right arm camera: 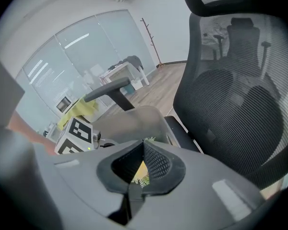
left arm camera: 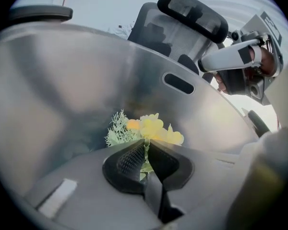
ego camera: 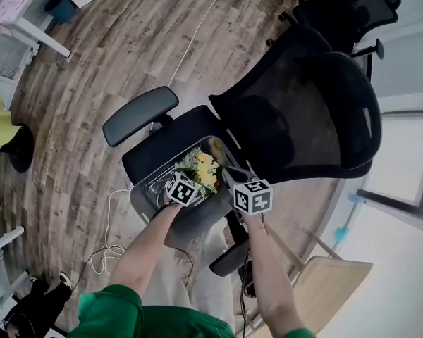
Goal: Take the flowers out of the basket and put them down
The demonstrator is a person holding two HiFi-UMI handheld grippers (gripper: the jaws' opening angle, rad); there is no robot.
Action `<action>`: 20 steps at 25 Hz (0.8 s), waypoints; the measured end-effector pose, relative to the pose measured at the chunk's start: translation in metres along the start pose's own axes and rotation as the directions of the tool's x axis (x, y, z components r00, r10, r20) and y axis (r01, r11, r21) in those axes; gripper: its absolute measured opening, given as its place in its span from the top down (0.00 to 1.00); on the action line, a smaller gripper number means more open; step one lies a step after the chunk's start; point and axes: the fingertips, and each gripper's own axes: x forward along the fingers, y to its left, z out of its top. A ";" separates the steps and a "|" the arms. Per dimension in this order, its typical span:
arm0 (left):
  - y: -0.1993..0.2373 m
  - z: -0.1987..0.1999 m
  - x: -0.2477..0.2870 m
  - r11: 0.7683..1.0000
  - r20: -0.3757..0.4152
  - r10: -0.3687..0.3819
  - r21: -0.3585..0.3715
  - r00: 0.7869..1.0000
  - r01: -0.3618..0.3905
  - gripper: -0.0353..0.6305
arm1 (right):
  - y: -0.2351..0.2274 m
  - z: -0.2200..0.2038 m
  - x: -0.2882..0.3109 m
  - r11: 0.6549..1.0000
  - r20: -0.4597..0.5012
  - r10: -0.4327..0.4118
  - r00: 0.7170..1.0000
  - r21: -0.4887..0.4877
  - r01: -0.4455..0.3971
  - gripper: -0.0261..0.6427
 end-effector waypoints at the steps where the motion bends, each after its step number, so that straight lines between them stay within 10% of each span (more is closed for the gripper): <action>1: -0.001 0.002 -0.006 1.000 0.003 0.004 -0.005 1.000 -0.004 0.88 | 0.002 0.002 -0.005 1.000 0.003 -0.002 1.000 0.000 0.002 0.95; 20: -0.080 0.123 -0.184 0.998 0.289 -0.062 -0.003 0.955 0.065 0.88 | 0.057 0.063 -0.137 0.999 0.156 -0.043 0.987 -0.010 0.045 0.95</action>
